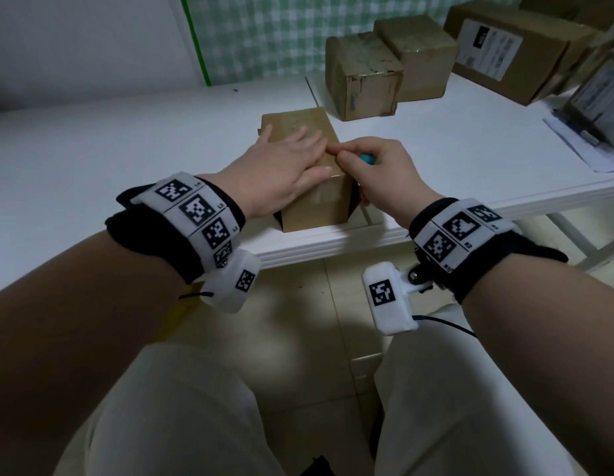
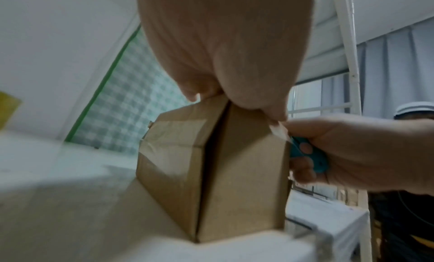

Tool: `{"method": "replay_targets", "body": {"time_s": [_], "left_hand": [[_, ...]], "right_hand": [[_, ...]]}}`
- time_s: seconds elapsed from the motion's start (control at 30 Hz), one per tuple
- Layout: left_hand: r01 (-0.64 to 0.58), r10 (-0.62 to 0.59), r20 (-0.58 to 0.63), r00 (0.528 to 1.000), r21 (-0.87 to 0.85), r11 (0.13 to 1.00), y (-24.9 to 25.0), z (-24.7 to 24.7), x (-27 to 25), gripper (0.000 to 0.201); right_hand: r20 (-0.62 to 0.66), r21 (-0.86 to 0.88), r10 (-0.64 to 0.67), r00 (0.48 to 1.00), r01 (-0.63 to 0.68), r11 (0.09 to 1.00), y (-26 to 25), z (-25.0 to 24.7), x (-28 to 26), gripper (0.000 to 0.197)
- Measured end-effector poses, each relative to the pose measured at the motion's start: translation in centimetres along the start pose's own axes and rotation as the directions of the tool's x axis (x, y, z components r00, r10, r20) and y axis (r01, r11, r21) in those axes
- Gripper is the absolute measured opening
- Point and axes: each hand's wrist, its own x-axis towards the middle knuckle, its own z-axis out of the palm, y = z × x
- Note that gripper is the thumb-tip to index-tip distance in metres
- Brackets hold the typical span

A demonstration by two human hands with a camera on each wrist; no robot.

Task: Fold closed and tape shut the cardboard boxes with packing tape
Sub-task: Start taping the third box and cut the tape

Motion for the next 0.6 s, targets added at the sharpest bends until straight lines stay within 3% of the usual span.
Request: {"method": "replay_targets", "body": {"time_s": [0.2,0.43,0.6], "left_hand": [[0.054,-0.049,-0.141,0.989,0.030,0.998,1.1,1.5,-0.2,0.061],[0.058,-0.045,-0.215,0.976,0.056,0.997,2.0,2.0,-0.5,0.071],[0.141,-0.139,-0.323,0.936,-0.018,0.990,2.4,1.8,0.1,0.066]], "right_hand": [[-0.008,0.026,0.003,1.000,-0.003,1.000,0.2,0.1,0.0,0.020],[0.007,0.025,0.002,1.000,-0.002,1.000,0.3,0.0,0.2,0.021],[0.014,0.030,0.031,0.999,-0.032,0.999,0.5,-0.1,0.3,0.021]]}}
